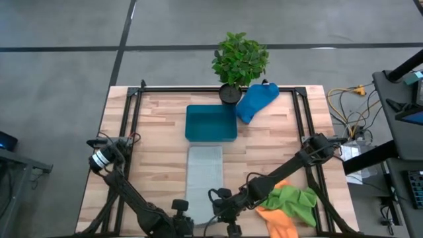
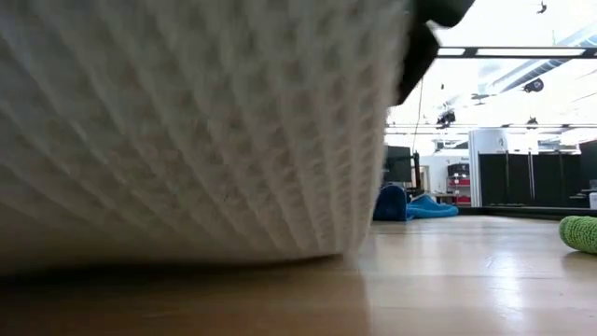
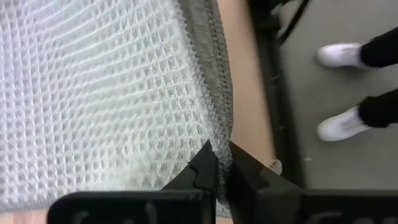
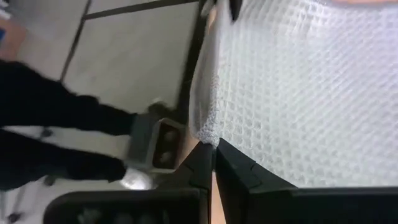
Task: Fold microfiber towels
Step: Fold the gray microfiber towel
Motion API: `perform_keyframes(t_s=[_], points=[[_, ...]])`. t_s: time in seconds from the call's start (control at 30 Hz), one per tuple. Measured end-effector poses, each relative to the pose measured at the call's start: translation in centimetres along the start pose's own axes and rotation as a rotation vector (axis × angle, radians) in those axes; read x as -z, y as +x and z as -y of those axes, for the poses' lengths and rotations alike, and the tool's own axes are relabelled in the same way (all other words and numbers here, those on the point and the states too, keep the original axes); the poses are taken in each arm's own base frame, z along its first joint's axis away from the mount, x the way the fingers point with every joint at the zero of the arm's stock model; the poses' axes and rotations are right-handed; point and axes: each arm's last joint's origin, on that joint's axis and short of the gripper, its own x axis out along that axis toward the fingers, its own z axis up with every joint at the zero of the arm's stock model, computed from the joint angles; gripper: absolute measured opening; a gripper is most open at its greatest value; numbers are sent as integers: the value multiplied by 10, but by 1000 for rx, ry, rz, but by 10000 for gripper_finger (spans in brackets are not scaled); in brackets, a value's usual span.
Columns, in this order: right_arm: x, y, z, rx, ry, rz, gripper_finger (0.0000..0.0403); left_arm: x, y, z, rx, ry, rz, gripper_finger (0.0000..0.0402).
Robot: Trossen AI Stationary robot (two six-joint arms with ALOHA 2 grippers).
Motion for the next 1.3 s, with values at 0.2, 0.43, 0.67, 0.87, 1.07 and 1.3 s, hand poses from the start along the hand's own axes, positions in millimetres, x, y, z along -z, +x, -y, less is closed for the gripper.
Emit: perform_keyframes(t_s=[0.2,0.43,0.67,0.87,1.07,1.3], points=[[2,-3,-6,-18,50,-18,8,-14,-18,5,182,10,41,0],[-2,-13,-11,-72,-32,-18,8,-16,-21,6,207,32,56,0],[-3,-23,-6,55,-23,-11,8,-15,-24,-4,123,38,37,0],[-7,-36,7,144,-20,-33,8,-19,-39,-25,23,29,8,0],[-11,-42,27,223,-18,-63,8,-24,-46,-54,-64,29,-35,0],[-12,-45,56,291,-9,-104,8,-17,-43,-88,-152,1,-51,0]])
